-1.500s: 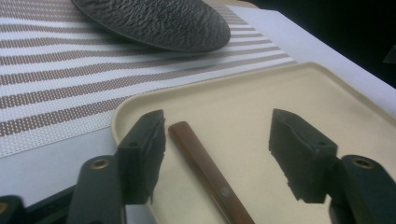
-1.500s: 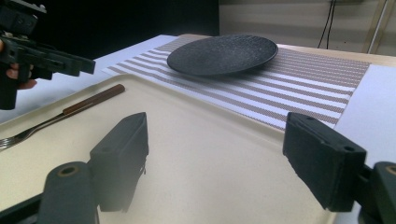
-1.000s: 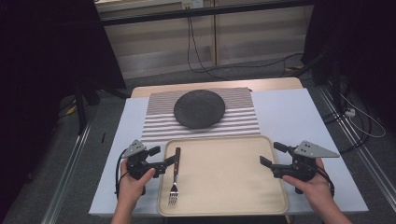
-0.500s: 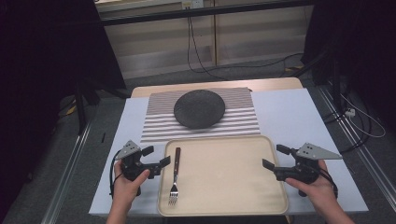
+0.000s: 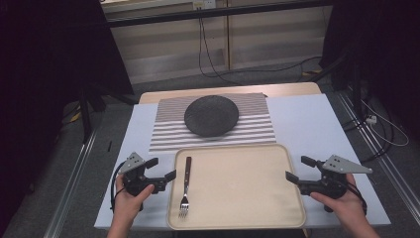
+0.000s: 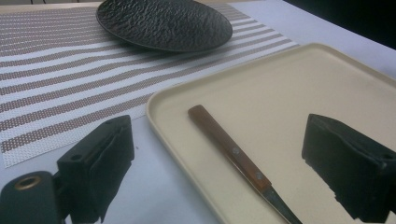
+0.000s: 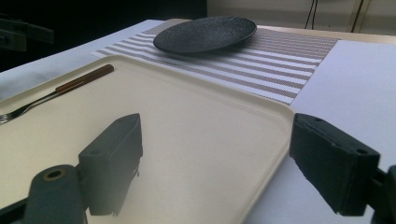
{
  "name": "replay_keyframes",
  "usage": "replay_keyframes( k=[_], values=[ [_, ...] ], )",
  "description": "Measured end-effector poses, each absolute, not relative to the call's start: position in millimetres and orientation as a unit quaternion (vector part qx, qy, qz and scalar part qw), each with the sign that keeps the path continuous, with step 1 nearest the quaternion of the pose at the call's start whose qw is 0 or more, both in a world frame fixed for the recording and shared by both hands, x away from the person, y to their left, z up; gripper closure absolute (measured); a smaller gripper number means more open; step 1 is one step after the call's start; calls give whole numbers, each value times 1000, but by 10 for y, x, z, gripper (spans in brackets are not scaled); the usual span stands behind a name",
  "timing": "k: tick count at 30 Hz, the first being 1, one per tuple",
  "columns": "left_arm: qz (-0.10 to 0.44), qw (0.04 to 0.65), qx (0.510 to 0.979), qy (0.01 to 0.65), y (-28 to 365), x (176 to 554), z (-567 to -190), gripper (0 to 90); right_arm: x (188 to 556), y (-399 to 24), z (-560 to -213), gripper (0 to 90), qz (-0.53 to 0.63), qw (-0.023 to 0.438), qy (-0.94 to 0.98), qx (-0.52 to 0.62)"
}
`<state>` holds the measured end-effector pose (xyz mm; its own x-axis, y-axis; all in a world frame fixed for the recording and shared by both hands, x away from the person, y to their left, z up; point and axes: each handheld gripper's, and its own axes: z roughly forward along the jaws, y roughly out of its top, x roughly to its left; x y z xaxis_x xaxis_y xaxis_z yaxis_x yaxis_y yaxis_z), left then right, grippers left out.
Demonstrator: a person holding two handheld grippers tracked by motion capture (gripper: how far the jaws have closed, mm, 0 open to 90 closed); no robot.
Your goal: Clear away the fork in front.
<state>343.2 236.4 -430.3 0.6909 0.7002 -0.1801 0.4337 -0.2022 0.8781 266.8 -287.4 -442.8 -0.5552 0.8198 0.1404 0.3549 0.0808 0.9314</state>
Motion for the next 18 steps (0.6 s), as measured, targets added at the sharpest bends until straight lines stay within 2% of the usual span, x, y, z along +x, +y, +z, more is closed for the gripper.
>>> replay_keyframes(
  k=[18],
  values=[
    [134,513,762,370,2492,3336,-4359,66,2616,-2891,-4473,176,536,222,703,410]
  ],
)
